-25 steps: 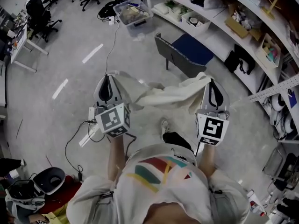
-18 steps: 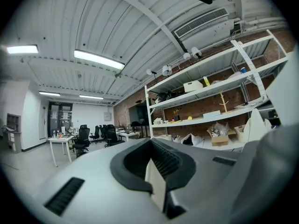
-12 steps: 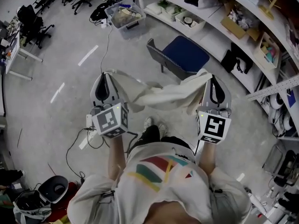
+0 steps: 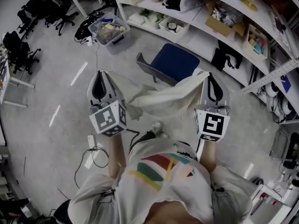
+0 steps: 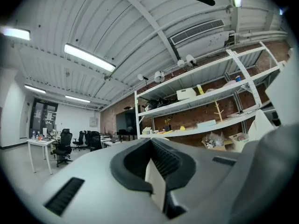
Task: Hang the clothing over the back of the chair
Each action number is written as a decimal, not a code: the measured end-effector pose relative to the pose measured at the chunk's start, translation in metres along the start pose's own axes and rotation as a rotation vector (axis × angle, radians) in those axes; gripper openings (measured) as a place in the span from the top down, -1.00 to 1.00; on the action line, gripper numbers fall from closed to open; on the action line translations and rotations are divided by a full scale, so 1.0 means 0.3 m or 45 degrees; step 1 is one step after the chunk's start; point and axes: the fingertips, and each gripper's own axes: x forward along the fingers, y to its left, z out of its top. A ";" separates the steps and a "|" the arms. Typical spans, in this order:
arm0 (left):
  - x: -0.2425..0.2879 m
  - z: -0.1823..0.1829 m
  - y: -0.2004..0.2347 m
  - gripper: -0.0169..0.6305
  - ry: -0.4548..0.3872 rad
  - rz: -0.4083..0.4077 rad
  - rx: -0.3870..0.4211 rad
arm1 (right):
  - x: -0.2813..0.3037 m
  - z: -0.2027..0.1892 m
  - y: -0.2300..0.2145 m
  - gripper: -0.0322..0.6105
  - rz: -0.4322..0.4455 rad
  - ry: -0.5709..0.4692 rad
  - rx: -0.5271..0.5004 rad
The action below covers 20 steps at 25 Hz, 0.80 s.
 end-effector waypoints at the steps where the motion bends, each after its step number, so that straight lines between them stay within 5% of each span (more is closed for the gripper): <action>1: 0.019 0.010 -0.002 0.91 -0.010 -0.008 0.003 | 0.008 0.002 -0.006 0.87 -0.014 0.000 -0.006; 10: 0.215 0.060 0.043 0.91 -0.081 -0.067 0.052 | 0.085 0.029 -0.044 0.87 -0.138 0.014 -0.141; 20: 0.494 0.320 0.088 0.91 -0.276 -0.126 0.120 | 0.162 0.300 -0.211 0.87 -0.318 -0.124 -0.344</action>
